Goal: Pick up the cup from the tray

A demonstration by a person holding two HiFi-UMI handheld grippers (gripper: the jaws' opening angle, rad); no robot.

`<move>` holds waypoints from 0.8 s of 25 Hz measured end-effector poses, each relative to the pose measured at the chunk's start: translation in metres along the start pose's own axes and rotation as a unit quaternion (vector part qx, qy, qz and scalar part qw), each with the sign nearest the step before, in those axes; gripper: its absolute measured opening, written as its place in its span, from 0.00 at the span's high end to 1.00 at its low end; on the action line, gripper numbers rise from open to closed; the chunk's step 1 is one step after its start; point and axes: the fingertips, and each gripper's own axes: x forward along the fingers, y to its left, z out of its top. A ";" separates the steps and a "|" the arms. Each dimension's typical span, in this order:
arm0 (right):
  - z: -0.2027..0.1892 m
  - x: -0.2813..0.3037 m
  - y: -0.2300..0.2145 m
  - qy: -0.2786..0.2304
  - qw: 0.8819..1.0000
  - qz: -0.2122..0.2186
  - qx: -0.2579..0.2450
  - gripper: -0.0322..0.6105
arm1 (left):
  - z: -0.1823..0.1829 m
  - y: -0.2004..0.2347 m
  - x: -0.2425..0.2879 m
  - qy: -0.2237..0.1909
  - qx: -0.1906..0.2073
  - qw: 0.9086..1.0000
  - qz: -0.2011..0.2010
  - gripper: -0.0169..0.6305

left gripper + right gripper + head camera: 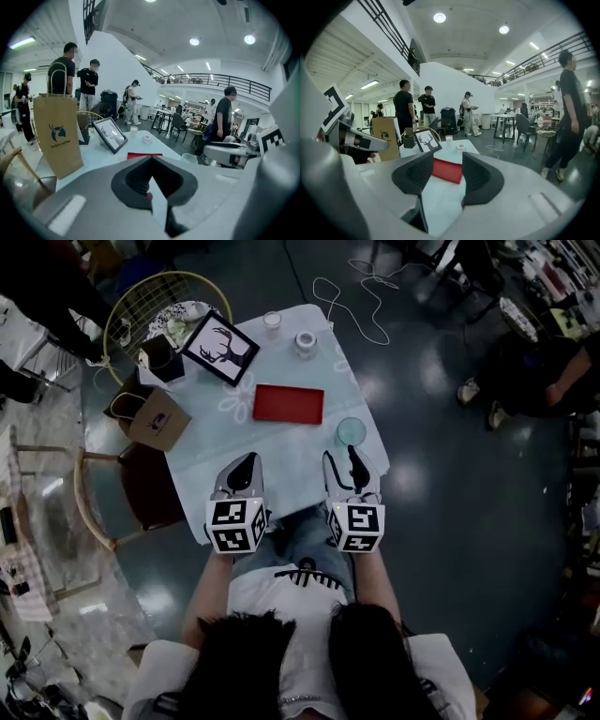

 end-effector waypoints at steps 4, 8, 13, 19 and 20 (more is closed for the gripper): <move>0.003 -0.013 0.011 0.006 1.000 -0.007 -0.001 0.78 | 0.006 0.000 -0.014 -0.020 -0.011 1.000 -0.001 0.97; 0.005 -0.024 0.022 0.005 1.000 -0.005 -0.012 0.91 | 0.008 -0.005 -0.026 -0.030 -0.010 0.999 -0.006 0.97; -0.004 -0.027 0.041 0.028 0.999 0.026 -0.001 0.91 | -0.001 -0.010 -0.035 -0.027 0.001 1.000 -0.013 0.97; -0.007 -0.028 0.045 0.038 0.999 0.025 0.000 0.91 | -0.004 -0.009 -0.040 -0.032 -0.001 0.999 -0.016 0.97; -0.007 -0.028 0.046 0.038 0.999 0.025 0.000 0.91 | -0.004 -0.009 -0.041 -0.032 -0.001 0.999 -0.016 0.97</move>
